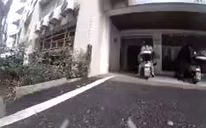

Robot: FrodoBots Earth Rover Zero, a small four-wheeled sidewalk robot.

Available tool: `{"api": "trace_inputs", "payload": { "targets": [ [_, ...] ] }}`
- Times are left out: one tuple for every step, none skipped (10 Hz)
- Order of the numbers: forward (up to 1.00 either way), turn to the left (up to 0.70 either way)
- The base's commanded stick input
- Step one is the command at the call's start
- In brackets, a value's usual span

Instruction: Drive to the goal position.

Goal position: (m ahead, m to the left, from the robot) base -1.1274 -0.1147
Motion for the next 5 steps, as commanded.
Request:
{"api": "trace_inputs", "payload": {
  "targets": [
    [0.62, 0.15],
    [0.62, 0.15],
    [0.62, 0.15],
    [0.62, 0.15],
    [0.62, 0.15]
  ]
}}
